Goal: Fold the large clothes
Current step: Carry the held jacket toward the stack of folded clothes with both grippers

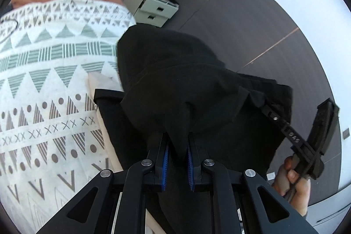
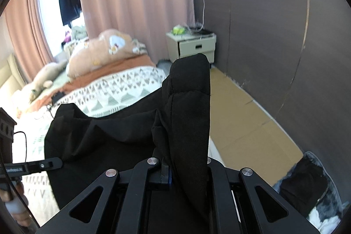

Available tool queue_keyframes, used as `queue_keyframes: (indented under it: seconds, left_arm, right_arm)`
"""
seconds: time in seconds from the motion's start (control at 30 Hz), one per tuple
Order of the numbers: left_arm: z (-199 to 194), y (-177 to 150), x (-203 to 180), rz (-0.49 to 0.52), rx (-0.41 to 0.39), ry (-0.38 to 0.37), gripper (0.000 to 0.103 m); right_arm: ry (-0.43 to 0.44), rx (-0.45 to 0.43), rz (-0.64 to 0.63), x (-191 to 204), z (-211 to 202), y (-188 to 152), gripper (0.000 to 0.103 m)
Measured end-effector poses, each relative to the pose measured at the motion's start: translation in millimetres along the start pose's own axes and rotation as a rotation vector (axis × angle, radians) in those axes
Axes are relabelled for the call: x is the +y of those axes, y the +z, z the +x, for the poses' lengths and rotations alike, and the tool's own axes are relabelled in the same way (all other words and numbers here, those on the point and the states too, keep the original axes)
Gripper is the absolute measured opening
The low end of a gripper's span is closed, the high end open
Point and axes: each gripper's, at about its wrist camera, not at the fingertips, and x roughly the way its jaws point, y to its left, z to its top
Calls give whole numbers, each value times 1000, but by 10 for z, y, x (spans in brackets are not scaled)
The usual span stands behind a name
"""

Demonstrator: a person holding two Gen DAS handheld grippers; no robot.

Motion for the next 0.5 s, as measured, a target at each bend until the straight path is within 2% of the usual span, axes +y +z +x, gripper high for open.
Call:
queue_keyframes:
  seconds: [0.13,0.23,0.3,0.37,0.4,0.5]
  left_arm:
    - [184,60,180,3,9,-16,15]
    - [354,96,300,5,26,-21,19]
    - [414,128,341,13,35,-18,27]
    - [446,145,382,27,34,-7,45]
    - [432,161,405,25,37,-6,48]
    - [352,205,512,-11,24,-14,60]
  right_arm:
    - [-23,54,25,-67,419,-98,9]
    - [-33,116,141,-251,709,-189,13]
    - [-33,162,219,-423,854,-261,38]
    - [-30,189,278,-583,882,-362,53]
    - [-33,192,289,-618,886,-388,56]
    - [-62,164,312,-793,648,-481,57]
